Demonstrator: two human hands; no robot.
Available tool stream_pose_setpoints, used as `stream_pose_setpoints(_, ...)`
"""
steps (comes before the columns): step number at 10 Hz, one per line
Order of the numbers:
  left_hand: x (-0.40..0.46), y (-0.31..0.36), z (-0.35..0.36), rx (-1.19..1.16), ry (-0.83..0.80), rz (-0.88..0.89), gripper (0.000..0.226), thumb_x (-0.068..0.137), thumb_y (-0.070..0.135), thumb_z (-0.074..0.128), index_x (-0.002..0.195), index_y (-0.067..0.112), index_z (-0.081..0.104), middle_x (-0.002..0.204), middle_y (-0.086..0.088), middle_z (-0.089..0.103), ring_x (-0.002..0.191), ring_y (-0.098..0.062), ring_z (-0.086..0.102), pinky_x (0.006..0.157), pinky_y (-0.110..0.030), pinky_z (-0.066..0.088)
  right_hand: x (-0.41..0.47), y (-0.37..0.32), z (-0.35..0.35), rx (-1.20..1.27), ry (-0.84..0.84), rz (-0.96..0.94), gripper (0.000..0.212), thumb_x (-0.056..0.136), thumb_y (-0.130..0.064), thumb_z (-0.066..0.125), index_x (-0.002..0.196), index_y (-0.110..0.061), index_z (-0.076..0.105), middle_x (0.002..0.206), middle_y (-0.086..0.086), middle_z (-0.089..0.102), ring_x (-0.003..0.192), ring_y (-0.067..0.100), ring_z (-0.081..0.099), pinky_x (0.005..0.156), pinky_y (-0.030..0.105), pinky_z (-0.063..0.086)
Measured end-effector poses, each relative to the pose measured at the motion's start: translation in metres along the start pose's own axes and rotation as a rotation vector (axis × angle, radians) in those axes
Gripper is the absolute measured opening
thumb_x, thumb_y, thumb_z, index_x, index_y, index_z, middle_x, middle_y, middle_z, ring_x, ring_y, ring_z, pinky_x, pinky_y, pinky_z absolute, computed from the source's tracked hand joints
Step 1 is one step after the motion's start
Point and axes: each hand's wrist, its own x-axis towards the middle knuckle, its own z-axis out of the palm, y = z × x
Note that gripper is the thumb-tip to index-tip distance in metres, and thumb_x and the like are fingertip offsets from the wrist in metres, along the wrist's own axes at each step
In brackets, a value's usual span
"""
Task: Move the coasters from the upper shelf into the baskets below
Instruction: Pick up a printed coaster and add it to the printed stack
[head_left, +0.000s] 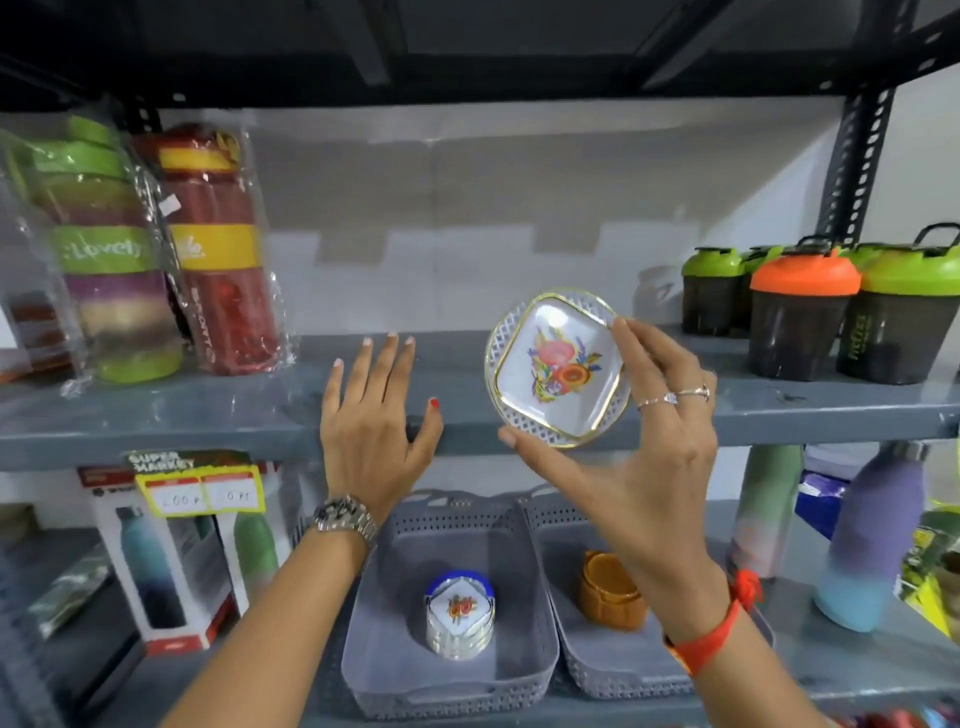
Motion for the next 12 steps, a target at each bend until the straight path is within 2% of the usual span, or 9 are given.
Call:
stream_pose_setpoints(1, -0.001, -0.001, 0.002, -0.004, 0.002, -0.006, 0.058, 0.092, 0.04, 0.038, 0.137, 0.005, 0.05, 0.141, -0.012, 0.05, 0.132, -0.031, 0.043, 0.112, -0.047, 0.022, -0.045, 0.015, 0.007, 0.051, -0.11, 0.086, 0.089, 0.059, -0.059, 0.075, 0.13, -0.008, 0.054, 0.129, -0.001, 0.045, 0.118, 0.015, 0.044, 0.106, 0.023, 0.038)
stream_pose_setpoints(2, -0.002, -0.002, 0.005, 0.014, 0.014, -0.016, 0.057, 0.09, 0.038, 0.041, 0.135, 0.005, 0.052, 0.14, -0.011, 0.051, 0.13, -0.031, 0.046, 0.111, -0.047, 0.025, -0.101, 0.035, 0.026, 0.057, -0.297, 0.169, 0.089, 0.059, -0.061, 0.073, 0.129, -0.008, 0.055, 0.128, 0.002, 0.047, 0.118, 0.013, 0.041, 0.106, 0.013, 0.03)
stream_pose_setpoints(3, -0.002, -0.002, 0.007, 0.021, 0.039, -0.008, 0.055, 0.09, 0.038, 0.042, 0.133, 0.006, 0.054, 0.139, -0.01, 0.053, 0.128, -0.031, 0.048, 0.11, -0.047, 0.027, -0.144, 0.057, 0.053, -0.039, -0.525, 0.279, 0.088, 0.057, -0.067, 0.066, 0.122, -0.008, 0.06, 0.122, 0.011, 0.057, 0.111, 0.013, 0.039, 0.103, 0.026, 0.033)
stream_pose_setpoints(4, -0.003, -0.002, 0.009, 0.025, 0.052, -0.011, 0.055, 0.09, 0.038, 0.042, 0.134, 0.006, 0.054, 0.139, -0.009, 0.053, 0.129, -0.03, 0.047, 0.11, -0.046, 0.026, -0.166, 0.08, 0.081, -0.218, -0.904, 0.39, 0.082, 0.056, -0.066, 0.067, 0.115, -0.009, 0.064, 0.114, 0.011, 0.066, 0.116, 0.023, 0.049, 0.097, 0.039, 0.036)
stream_pose_setpoints(5, -0.003, -0.004, 0.009, 0.024, 0.06, -0.011, 0.056, 0.09, 0.039, 0.043, 0.135, 0.007, 0.054, 0.139, -0.008, 0.053, 0.13, -0.029, 0.047, 0.11, -0.045, 0.027, -0.184, 0.097, 0.106, -0.31, -1.117, 0.506, 0.075, 0.052, -0.073, 0.067, 0.097, -0.013, 0.07, 0.1, 0.007, 0.073, 0.104, 0.027, 0.063, 0.093, 0.037, 0.042)
stream_pose_setpoints(6, -0.002, -0.003, 0.011, 0.028, 0.069, -0.011, 0.056, 0.089, 0.039, 0.043, 0.135, 0.008, 0.054, 0.139, -0.007, 0.053, 0.13, -0.027, 0.047, 0.11, -0.045, 0.028, -0.2, 0.106, 0.13, -0.331, -1.192, 0.553, 0.073, 0.054, -0.074, 0.07, 0.092, -0.011, 0.069, 0.096, 0.009, 0.074, 0.095, 0.027, 0.066, 0.093, 0.038, 0.048)
stream_pose_setpoints(8, -0.003, -0.005, 0.014, 0.042, 0.109, 0.005, 0.055, 0.089, 0.039, 0.044, 0.133, 0.009, 0.056, 0.138, -0.007, 0.054, 0.129, -0.027, 0.048, 0.109, -0.045, 0.028, -0.216, 0.108, 0.161, -0.364, -1.253, 0.532, 0.085, 0.062, -0.064, 0.075, 0.12, -0.004, 0.058, 0.127, 0.017, 0.05, 0.117, 0.034, 0.048, 0.107, 0.042, 0.04)
stream_pose_setpoints(10, -0.002, -0.006, 0.015, 0.036, 0.124, 0.002, 0.055, 0.089, 0.039, 0.045, 0.134, 0.009, 0.056, 0.139, -0.007, 0.054, 0.129, -0.026, 0.048, 0.109, -0.045, 0.029, -0.211, 0.12, 0.177, -0.566, -1.312, 0.395, 0.099, 0.063, -0.075, 0.063, 0.136, -0.011, 0.044, 0.141, 0.017, 0.041, 0.132, 0.035, 0.035, 0.107, 0.051, 0.033)
stream_pose_setpoints(12, -0.002, -0.005, 0.016, 0.029, 0.134, -0.004, 0.055, 0.088, 0.04, 0.046, 0.133, 0.01, 0.057, 0.138, -0.006, 0.054, 0.128, -0.025, 0.049, 0.108, -0.043, 0.03, -0.206, 0.138, 0.189, -0.573, -1.38, 0.369, 0.11, 0.063, -0.084, 0.054, 0.143, -0.012, 0.035, 0.142, 0.016, 0.048, 0.135, 0.034, 0.037, 0.114, 0.057, 0.022)
